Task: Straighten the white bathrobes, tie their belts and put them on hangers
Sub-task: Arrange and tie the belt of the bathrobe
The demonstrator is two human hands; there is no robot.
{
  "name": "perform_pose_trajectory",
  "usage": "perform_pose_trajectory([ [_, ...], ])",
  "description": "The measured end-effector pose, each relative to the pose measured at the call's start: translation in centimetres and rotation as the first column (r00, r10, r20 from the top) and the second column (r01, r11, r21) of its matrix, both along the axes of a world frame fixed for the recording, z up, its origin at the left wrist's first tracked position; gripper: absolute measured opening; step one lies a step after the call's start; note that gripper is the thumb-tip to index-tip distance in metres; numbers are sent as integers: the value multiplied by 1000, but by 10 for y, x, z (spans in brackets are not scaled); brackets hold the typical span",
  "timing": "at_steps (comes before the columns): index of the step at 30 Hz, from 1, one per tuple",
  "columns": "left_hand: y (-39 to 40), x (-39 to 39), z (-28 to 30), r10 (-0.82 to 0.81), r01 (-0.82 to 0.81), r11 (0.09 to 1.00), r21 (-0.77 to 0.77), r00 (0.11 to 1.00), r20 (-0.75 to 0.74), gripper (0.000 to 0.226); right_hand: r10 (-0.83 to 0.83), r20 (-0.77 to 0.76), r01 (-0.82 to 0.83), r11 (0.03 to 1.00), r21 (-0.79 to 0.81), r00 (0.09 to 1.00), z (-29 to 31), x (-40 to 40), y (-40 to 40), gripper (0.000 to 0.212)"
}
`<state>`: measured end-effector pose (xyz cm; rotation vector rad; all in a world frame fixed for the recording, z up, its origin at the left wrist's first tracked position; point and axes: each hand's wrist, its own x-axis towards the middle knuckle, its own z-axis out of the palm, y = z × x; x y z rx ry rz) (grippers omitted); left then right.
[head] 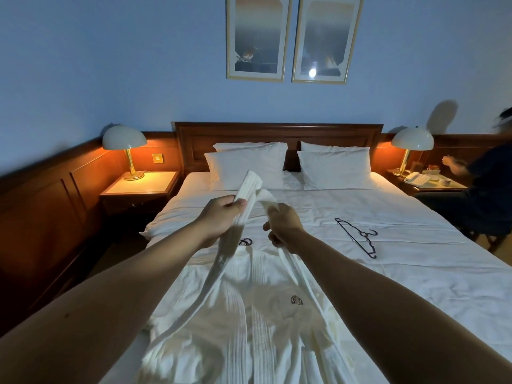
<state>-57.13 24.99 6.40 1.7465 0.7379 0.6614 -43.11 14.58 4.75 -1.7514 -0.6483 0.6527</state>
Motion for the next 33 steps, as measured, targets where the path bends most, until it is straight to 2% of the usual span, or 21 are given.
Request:
perform_pose_trajectory([
  [3,-3,5,0,20,-19,996,85,1000,-8,27,188,-142,-190,982,-6,972,4,-9,-3,19],
  [5,-6,9,0,43,-42,992,121,999,-6,27,223,-221,-228,974,4,949,2,-15,-4,23],
  [10,-9,8,-5,-15,14,999,40,999,28,15,-15,-236,-18,991,-136,972,-15,-12,4,14],
  [13,-6,7,-9,-36,38,998,-57,999,34,8,-44,-247,11,991,-134,968,-23,-3,10,22],
  [15,-7,7,-12,1,-1,999,-40,1000,16,7,67,-284,-98,990,-97,956,-19,-5,9,23],
  [17,-8,5,-14,49,-49,999,-1,999,11,7,198,-314,-234,969,-83,929,-14,-11,7,32],
  [21,-10,2,-15,30,-30,999,-14,999,43,17,263,-242,-295,949,-108,934,-13,-20,1,31],
  [25,-8,4,-19,133,-127,982,142,991,-35,21,438,-420,-405,898,171,795,-16,-21,-3,24],
  [28,-6,5,-23,250,-228,943,241,966,-64,26,515,-398,-472,857,209,759,-18,-21,-3,18],
  [30,-6,5,-27,268,-241,932,271,961,-68,25,445,-379,-416,895,162,811,-19,-21,0,25],
  [33,-4,2,-37,196,-192,969,154,981,-8,23,238,-423,-179,968,174,874,-21,-20,6,39],
])
